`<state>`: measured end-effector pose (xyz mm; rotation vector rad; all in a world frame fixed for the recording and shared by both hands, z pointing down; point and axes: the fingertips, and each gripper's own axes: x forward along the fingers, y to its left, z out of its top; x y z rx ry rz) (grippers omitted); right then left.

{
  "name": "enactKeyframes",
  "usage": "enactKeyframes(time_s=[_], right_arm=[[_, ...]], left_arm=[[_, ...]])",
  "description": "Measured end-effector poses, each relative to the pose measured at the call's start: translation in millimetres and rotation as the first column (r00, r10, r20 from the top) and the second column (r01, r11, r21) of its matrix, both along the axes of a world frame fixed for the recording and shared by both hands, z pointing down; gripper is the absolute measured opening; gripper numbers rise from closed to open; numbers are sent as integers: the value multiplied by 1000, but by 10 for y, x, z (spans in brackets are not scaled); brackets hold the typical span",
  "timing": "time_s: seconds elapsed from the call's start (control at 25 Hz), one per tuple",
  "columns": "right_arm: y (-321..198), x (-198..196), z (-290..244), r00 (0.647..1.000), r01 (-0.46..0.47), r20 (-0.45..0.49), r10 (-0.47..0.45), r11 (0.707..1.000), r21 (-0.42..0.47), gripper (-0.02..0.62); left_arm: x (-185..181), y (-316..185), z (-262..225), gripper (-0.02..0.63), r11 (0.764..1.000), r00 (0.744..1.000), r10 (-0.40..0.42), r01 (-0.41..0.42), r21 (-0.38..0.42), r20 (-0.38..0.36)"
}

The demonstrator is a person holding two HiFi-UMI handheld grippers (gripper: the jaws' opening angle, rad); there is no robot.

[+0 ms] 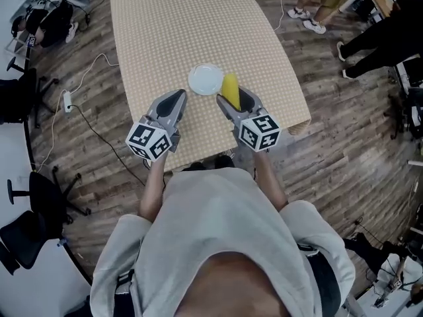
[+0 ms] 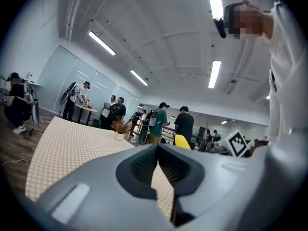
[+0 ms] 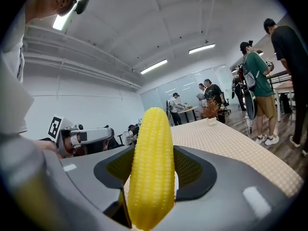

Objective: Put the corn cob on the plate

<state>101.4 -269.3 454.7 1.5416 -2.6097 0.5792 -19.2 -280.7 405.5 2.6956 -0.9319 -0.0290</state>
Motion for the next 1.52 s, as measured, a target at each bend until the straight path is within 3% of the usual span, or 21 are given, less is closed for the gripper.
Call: enactKeyframes(time_s=[0.32,0.64,1.24,1.52], right_arm=[[-115,79,142,998,55,3,-55,998,-34,254],[-223,34,418,997,74,13,-74,993,-90,255],[-147,-65,1256,994,102,5,-105,956,-275,253],[-128,-125,1530,992,122,-3,-129,940,-320,253]], left_arm=[[62,-27,101,8,998,998,-63,63,-26,13],[-9,-125,417,8,991,996,-89,91,-99,24],[-108,-85,1319,8,947,995,-91,96,-306,32],[-97,-103,1523,8,936,995,-95,97,-338,22]])
